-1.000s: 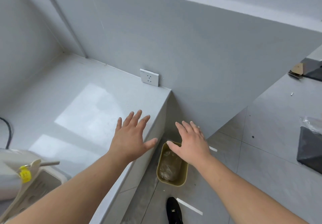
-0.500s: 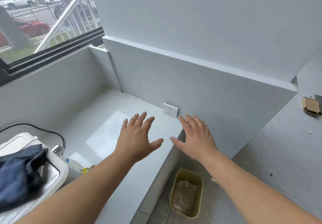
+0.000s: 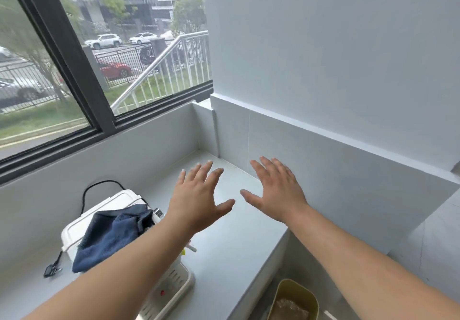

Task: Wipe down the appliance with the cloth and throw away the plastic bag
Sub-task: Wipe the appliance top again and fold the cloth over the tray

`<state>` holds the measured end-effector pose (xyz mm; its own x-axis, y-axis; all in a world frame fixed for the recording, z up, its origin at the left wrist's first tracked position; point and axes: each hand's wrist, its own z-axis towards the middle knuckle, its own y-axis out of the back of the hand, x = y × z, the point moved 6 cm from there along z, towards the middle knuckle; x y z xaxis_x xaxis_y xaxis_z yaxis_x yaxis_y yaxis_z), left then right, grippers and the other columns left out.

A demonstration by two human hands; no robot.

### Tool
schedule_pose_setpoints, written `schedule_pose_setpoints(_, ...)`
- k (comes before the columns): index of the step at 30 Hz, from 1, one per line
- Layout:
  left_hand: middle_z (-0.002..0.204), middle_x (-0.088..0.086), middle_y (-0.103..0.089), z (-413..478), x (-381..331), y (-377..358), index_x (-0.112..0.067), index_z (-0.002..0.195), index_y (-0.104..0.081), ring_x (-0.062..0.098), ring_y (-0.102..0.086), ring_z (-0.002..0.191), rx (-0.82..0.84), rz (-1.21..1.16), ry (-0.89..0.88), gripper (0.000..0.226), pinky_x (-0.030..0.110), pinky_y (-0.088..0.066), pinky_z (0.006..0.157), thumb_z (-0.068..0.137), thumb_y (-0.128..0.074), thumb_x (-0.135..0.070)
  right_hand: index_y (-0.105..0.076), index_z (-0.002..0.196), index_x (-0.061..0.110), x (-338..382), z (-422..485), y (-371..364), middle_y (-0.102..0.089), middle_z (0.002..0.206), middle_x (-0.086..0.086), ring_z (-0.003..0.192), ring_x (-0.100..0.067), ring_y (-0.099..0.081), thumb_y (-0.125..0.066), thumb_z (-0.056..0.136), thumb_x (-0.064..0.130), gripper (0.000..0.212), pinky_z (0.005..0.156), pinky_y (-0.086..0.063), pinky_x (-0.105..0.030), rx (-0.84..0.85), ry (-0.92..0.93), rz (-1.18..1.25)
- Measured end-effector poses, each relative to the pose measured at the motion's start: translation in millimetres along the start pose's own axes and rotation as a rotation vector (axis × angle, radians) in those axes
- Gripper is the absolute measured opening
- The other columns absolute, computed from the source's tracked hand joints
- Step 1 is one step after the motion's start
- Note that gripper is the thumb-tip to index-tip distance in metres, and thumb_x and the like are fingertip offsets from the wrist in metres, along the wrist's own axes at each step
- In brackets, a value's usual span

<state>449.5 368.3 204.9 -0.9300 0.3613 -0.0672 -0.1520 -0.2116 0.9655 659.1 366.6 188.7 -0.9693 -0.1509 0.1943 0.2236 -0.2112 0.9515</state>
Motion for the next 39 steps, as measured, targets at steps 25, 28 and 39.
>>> schedule_pose_setpoints(25,0.169,-0.003,-0.027,-124,184,98,-0.036,0.157,-0.032,0.022,-0.026,0.154,-0.053,0.102,0.351,0.093,0.048,-0.018,0.127,0.079,-0.038,-0.087,-0.019,0.161,0.033,244,34,3,-0.024,0.169,-0.002,0.155,-0.028,-0.016,-0.025,0.084,0.086,0.094,0.126,-0.014,-0.049,0.014,0.463,0.014)
schedule_pose_setpoints(28,0.166,-0.004,-0.034,-137,192,95,-0.037,0.153,-0.037,0.019,-0.031,0.151,-0.025,0.089,0.365,0.090,0.046,-0.023,0.124,0.076,-0.040,-0.085,-0.020,0.161,0.034,262,30,-4,-0.024,0.169,-0.001,0.155,-0.028,-0.016,-0.029,0.084,0.084,0.093,0.126,-0.014,-0.049,0.037,0.505,0.012)
schedule_pose_setpoints(39,0.131,-0.009,-0.063,-176,210,71,-0.031,0.136,-0.051,0.021,-0.058,0.119,0.093,0.118,0.434,0.081,0.038,-0.049,0.093,0.076,-0.042,-0.085,-0.028,0.157,0.029,306,5,-39,-0.036,0.162,-0.003,0.147,-0.030,-0.031,-0.033,0.083,0.085,0.093,0.120,-0.028,-0.047,0.132,0.622,-0.039)
